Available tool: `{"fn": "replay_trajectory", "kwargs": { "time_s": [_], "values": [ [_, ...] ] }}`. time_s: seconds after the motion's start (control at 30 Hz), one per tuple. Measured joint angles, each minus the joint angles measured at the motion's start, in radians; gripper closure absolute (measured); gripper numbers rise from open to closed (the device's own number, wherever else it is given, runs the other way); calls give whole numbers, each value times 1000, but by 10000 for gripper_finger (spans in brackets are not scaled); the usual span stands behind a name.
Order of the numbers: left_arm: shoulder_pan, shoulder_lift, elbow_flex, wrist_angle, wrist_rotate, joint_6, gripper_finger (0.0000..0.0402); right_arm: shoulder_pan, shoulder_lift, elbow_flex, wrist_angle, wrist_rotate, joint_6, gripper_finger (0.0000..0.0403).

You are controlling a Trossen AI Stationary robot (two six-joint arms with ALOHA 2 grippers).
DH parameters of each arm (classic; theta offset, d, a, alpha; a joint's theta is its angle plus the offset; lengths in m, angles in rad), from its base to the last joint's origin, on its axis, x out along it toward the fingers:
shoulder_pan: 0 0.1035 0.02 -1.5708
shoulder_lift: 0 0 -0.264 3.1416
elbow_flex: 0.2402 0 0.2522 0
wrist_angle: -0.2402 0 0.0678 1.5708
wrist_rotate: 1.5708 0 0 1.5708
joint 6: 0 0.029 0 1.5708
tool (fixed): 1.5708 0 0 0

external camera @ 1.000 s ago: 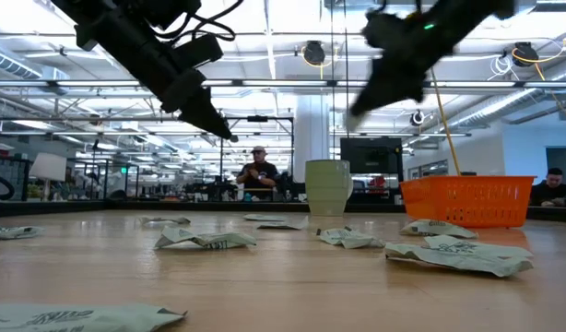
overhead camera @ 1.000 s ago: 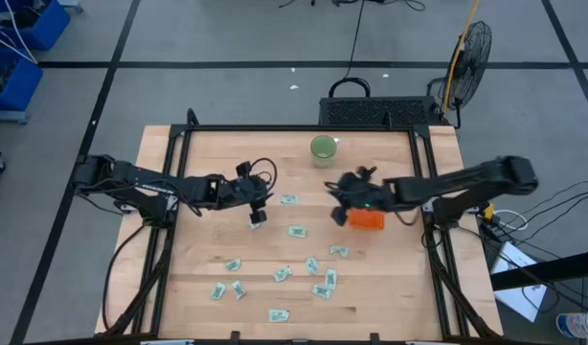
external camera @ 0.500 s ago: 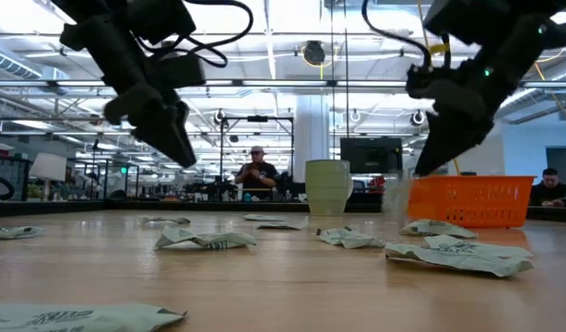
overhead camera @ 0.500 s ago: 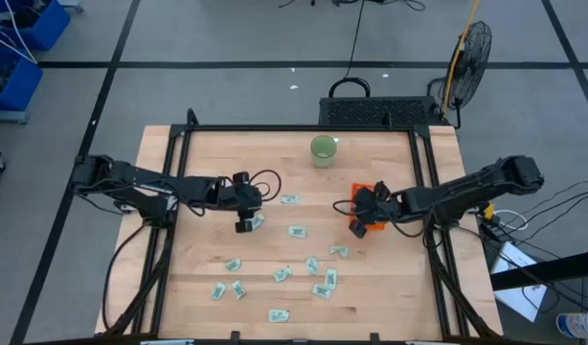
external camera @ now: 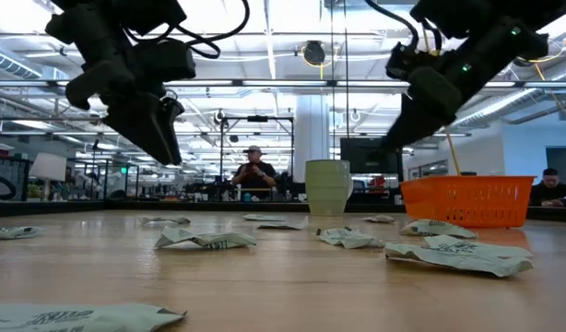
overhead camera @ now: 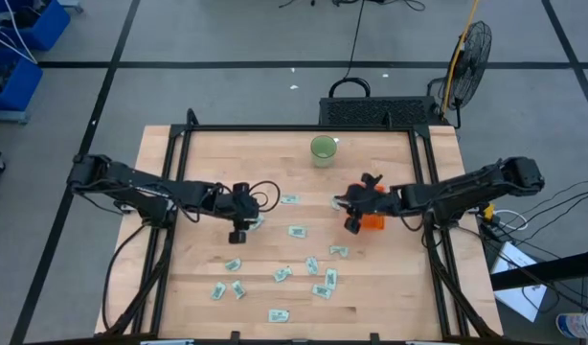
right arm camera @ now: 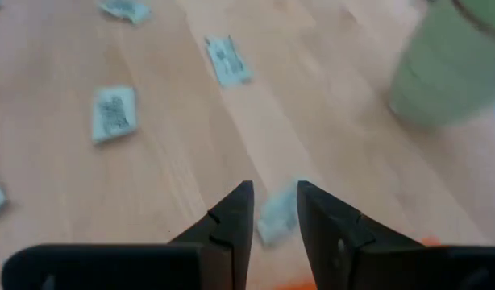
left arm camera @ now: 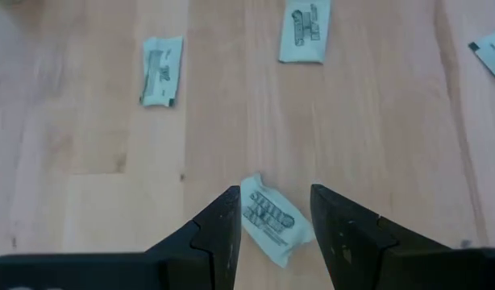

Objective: Pick and place Stevia / Truvia into bins
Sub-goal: Put the light green packet into the orange basket

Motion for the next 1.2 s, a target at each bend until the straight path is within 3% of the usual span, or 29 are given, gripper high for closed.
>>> {"fn": "replay_trajectory", "kwargs": {
  "time_s": [0.27, 0.47, 0.63, 1.03, 1.2],
  "values": [
    [-70, -2, 0, -93, 139, -192, 245, -29, 0, 0, 80, -2, -179, 309],
    [-150, -2, 0, -78, 45, -293, 245, -29, 0, 0, 125, -3, -250, 309],
    [-187, -1, 0, -7, -64, -271, 245, -29, 0, 0, 152, -3, -263, 309],
    [-194, 0, 0, 39, -64, -144, 245, -74, 30, 8, 171, -123, -264, 300],
    [-156, 0, 0, 62, -65, -64, 245, -109, 101, 158, 75, -260, -335, 290]
  ]
}}
